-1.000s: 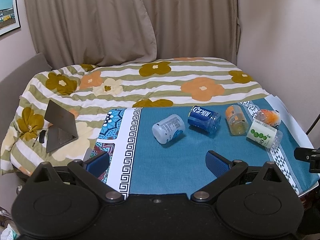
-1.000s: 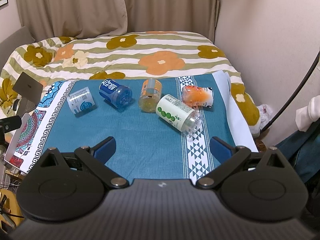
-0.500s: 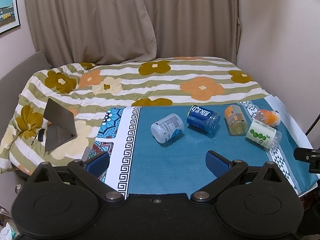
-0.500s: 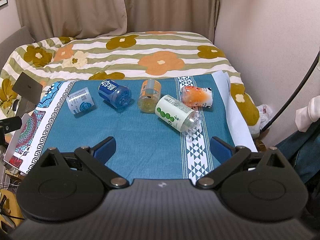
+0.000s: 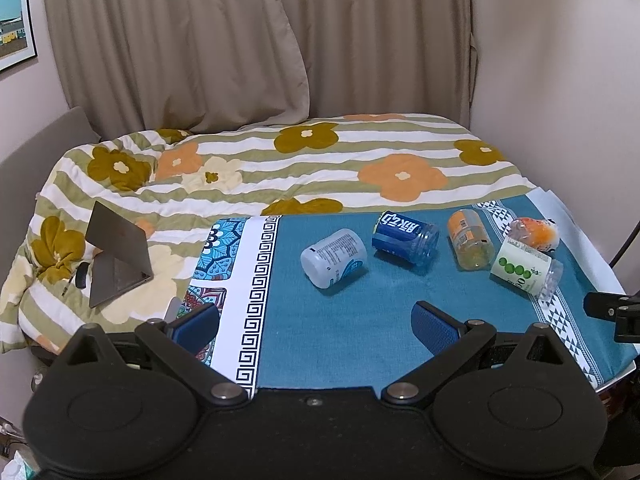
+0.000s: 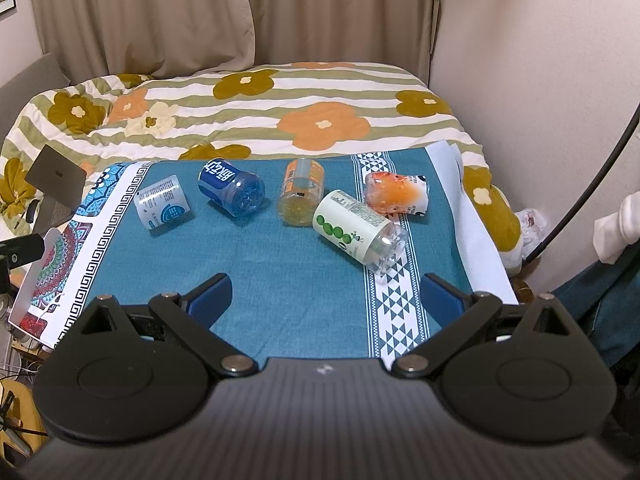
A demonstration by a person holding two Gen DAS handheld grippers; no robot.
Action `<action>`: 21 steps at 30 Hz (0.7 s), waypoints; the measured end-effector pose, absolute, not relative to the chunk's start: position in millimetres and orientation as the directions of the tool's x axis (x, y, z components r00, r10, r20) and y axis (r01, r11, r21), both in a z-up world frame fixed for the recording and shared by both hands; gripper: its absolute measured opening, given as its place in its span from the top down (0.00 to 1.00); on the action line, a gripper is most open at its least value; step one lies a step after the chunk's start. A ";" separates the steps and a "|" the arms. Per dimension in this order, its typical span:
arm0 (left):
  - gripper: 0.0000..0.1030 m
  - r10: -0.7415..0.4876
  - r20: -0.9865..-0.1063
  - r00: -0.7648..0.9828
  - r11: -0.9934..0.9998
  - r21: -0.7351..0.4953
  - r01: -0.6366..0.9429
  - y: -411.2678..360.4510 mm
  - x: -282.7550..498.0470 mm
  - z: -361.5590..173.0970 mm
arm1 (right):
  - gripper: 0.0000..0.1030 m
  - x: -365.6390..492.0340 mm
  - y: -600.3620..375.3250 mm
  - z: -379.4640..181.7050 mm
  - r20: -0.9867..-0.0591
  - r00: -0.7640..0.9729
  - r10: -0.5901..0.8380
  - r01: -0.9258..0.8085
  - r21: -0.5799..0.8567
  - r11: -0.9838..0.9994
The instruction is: Flip cup upright
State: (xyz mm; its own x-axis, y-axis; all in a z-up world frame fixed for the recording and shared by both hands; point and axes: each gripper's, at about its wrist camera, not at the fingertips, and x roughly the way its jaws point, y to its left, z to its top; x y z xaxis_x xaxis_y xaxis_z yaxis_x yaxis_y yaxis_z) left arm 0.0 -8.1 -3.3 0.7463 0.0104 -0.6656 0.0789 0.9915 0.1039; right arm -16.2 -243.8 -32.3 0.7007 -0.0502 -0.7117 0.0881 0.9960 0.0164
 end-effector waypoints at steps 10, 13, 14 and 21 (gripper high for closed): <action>0.00 0.015 -0.667 0.744 0.992 0.105 0.074 -8.1 0.1 -1.8 | 0.00 -17.2 -244.4 -31.4 -0.712 0.701 -0.049 0.088 0.018 0.996; 0.00 0.016 -0.669 0.743 0.992 0.106 0.074 -7.7 0.3 -1.6 | 0.00 -14.3 -245.2 -30.1 -0.714 0.699 -0.048 0.087 0.018 0.996; 0.00 0.019 -0.671 0.741 0.991 0.109 0.072 -8.1 0.4 -1.4 | 0.00 -12.8 -245.4 -29.3 -0.715 0.698 -0.047 0.085 0.018 0.996; 0.00 0.059 -0.668 0.742 0.992 0.125 0.034 -11.6 4.8 4.0 | 0.00 -13.5 -254.4 -26.0 -0.715 0.699 -0.002 0.045 0.041 0.998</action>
State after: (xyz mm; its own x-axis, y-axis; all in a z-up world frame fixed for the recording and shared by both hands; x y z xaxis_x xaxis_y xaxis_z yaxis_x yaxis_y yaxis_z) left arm 4.8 -11.6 4.0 0.7418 0.0589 -0.6680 0.0337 0.9916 0.1248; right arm -13.5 -254.4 -26.0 0.6989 -0.0021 -0.7152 0.0445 0.9982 0.0405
